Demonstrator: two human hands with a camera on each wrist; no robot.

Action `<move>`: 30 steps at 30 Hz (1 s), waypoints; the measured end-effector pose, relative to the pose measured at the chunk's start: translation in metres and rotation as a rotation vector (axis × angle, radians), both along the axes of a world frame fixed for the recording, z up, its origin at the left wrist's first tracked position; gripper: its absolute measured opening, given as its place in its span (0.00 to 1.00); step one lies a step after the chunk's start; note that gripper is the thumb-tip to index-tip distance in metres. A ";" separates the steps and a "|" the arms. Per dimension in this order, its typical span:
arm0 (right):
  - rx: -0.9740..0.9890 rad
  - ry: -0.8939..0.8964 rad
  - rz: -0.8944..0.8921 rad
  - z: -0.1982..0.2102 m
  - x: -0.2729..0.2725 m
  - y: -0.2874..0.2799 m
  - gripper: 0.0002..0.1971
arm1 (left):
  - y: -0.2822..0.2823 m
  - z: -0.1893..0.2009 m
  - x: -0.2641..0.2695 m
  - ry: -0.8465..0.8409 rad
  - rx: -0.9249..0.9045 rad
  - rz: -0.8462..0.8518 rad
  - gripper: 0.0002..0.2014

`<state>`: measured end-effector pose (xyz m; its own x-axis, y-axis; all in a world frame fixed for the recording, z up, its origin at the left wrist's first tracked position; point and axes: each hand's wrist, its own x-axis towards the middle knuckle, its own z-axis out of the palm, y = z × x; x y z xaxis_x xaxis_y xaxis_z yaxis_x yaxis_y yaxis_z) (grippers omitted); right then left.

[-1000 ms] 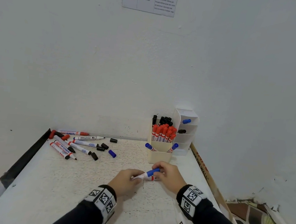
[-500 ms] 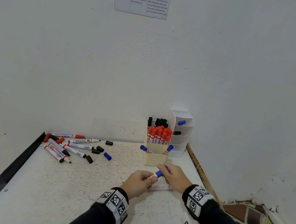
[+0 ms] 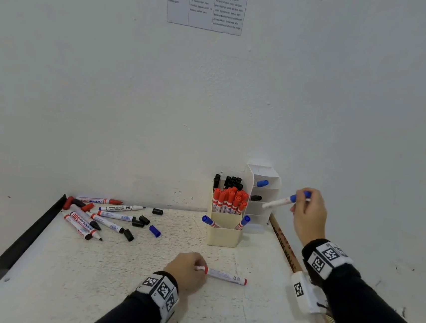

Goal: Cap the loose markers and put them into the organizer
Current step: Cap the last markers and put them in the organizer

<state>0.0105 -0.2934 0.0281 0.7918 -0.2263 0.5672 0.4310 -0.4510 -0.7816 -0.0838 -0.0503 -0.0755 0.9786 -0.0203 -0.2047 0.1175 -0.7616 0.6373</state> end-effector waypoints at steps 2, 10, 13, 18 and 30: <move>-0.028 -0.098 -0.052 0.008 0.007 0.003 0.03 | 0.010 0.009 0.002 -0.084 -0.111 0.056 0.06; -0.096 -0.140 -0.091 0.022 0.023 0.031 0.10 | 0.050 0.033 -0.004 -0.377 -0.269 0.339 0.11; -0.133 -0.086 -0.056 0.025 0.023 0.042 0.11 | 0.062 0.035 -0.006 -0.422 -0.300 0.396 0.14; -0.115 0.059 -0.019 0.014 0.034 0.051 0.10 | 0.082 0.033 -0.003 -0.361 -0.397 0.450 0.13; -0.343 0.118 -0.119 0.017 0.034 0.085 0.15 | 0.145 0.026 -0.027 -0.115 -0.178 0.529 0.19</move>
